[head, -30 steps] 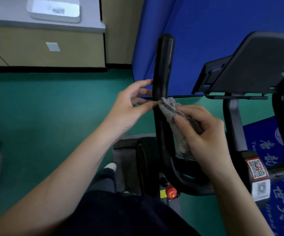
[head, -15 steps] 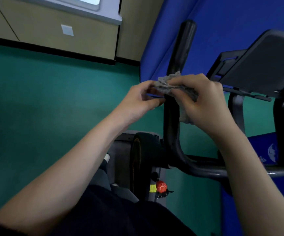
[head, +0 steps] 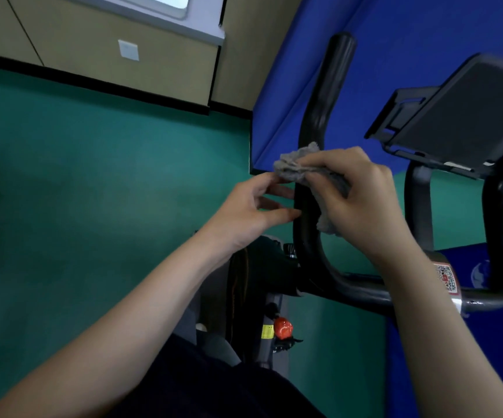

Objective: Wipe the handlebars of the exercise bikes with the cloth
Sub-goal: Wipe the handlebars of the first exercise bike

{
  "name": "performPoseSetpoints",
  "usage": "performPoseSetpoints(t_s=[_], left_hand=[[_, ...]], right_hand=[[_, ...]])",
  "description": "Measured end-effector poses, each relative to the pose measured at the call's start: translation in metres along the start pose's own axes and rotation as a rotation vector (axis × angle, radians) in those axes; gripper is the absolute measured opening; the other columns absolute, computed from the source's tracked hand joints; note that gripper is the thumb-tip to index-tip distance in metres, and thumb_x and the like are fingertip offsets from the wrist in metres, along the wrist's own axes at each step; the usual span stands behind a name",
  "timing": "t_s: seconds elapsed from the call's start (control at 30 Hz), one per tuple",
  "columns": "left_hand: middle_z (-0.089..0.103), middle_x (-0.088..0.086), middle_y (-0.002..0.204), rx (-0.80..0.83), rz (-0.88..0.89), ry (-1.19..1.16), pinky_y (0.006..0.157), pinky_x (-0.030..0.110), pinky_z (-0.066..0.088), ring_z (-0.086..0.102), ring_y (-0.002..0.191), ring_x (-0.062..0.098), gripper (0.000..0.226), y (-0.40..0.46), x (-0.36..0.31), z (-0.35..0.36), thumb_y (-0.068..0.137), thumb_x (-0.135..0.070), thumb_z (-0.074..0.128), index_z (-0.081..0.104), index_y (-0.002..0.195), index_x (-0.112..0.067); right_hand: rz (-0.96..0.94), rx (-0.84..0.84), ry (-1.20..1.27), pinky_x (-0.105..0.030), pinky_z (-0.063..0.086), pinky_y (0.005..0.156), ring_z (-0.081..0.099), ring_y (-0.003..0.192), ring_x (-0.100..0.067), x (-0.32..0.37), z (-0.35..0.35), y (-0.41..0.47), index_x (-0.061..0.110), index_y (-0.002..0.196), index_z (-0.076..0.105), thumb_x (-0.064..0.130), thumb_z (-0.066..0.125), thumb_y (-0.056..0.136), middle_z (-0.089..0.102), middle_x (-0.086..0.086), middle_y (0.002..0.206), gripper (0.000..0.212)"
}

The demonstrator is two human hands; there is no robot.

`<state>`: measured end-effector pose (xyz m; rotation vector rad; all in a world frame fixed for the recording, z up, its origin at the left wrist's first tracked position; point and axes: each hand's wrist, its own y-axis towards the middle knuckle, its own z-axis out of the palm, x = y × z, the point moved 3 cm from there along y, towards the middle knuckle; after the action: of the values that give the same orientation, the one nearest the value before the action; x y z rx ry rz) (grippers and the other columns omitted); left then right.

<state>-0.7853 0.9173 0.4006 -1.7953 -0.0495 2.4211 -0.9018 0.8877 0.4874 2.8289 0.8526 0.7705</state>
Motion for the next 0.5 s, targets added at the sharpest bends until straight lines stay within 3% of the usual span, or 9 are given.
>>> performPoseSetpoints(t_s=[0.13,0.27,0.37,0.43,0.5], left_hand=[[0.063,0.005,0.102,0.004,0.002,0.092,0.079,0.021,0.047,0.058,0.082,0.011,0.04,0.015,-0.004,-0.017,0.081,0.011,0.061,0.059,0.105,-0.02],[0.061,0.002,0.112,-0.09,0.06,0.282,0.079,0.029,0.047,0.058,0.087,0.015,0.043,0.043,-0.019,-0.029,0.084,-0.002,0.064,0.054,0.12,-0.023],[0.053,0.003,0.125,-0.098,0.377,0.697,0.09,0.023,0.045,0.056,0.102,0.014,0.051,0.059,-0.04,-0.03,0.083,-0.011,0.067,0.051,0.131,-0.014],[0.047,0.009,0.135,-0.039,0.605,1.006,0.101,0.034,0.039,0.049,0.117,0.024,0.05,0.065,-0.049,-0.03,0.085,-0.014,0.064,0.05,0.133,-0.009],[0.044,0.009,0.142,0.023,0.757,1.196,0.1,0.041,0.036,0.042,0.126,0.029,0.045,0.068,-0.051,-0.028,0.088,-0.016,0.061,0.052,0.132,-0.01]], right_hand=[[0.074,-0.021,0.124,-0.013,0.045,0.08,0.063,0.093,-0.015,-0.006,-0.001,-0.017,0.013,0.102,0.07,0.007,0.066,0.085,0.064,0.008,0.092,0.019],[0.27,-0.181,0.328,-0.017,0.047,0.087,0.063,0.1,-0.003,-0.015,-0.002,-0.019,0.02,0.101,0.067,0.009,0.063,0.088,0.068,0.005,0.101,0.017],[0.406,-0.313,0.38,-0.017,0.047,0.089,0.062,0.102,-0.001,-0.017,0.003,-0.015,0.015,0.103,0.067,0.005,0.06,0.09,0.068,0.004,0.103,0.017],[0.437,-0.334,0.382,-0.013,0.045,0.088,0.061,0.101,0.001,-0.015,0.008,-0.017,0.014,0.103,0.066,0.004,0.059,0.091,0.068,0.004,0.103,0.018],[0.466,-0.346,0.383,-0.012,0.045,0.087,0.062,0.101,0.001,-0.011,0.01,-0.025,0.014,0.102,0.066,0.003,0.059,0.091,0.068,0.004,0.103,0.017]])
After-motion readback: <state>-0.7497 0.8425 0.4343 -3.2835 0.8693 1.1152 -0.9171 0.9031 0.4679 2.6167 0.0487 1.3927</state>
